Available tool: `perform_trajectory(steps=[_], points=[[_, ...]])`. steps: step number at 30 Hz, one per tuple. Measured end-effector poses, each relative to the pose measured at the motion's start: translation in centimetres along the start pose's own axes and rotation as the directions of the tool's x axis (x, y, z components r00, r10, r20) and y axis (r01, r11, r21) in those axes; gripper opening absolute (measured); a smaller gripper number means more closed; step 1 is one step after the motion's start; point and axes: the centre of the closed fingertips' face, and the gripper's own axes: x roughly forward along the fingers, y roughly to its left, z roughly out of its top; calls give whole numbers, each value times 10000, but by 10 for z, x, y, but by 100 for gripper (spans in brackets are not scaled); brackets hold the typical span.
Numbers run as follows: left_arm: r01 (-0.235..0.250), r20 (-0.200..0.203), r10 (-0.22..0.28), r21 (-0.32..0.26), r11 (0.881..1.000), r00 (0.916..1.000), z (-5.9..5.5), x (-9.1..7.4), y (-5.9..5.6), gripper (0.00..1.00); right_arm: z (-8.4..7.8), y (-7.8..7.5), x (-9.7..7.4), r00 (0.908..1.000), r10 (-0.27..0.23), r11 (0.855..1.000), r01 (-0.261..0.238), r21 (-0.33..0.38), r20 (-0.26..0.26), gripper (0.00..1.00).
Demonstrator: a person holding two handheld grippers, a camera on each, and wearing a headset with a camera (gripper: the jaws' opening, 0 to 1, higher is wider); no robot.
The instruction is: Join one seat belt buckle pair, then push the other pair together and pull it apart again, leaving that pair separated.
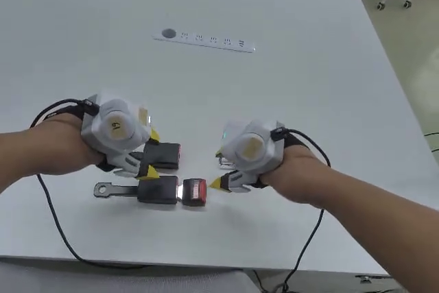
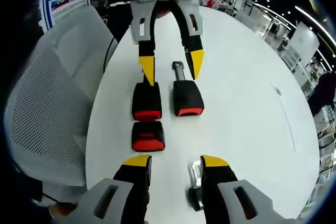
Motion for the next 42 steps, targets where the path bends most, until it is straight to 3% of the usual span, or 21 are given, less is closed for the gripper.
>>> perform_trajectory(steps=[6, 10, 16, 25, 42], points=[[207, -240, -195, 478, 9986, 9995, -10, 8, 9, 38, -24, -25, -9, 9996, -202, 9997, 205, 166, -178, 33], [293, -414, -276, 418, 9987, 9988, -19, 12, 16, 39, -45, -41, -11, 9986, -256, 9995, 265, 180, -471, 33], [554, -718, -513, 559, 9969, 9961, -27, 22, 16, 39, -62, -51, -12, 9973, -259, 9995, 270, 151, -692, 31], [854, -1040, -782, 668, 9941, 9915, -31, 38, 16, 37, -78, -46, 7, 9941, 341, 9990, -369, -254, -1029, 31], [969, -1095, -901, 585, 9936, 9899, -36, 40, 16, 33, -79, -44, 6, 9909, 810, 9945, -875, -571, -1076, 31]])
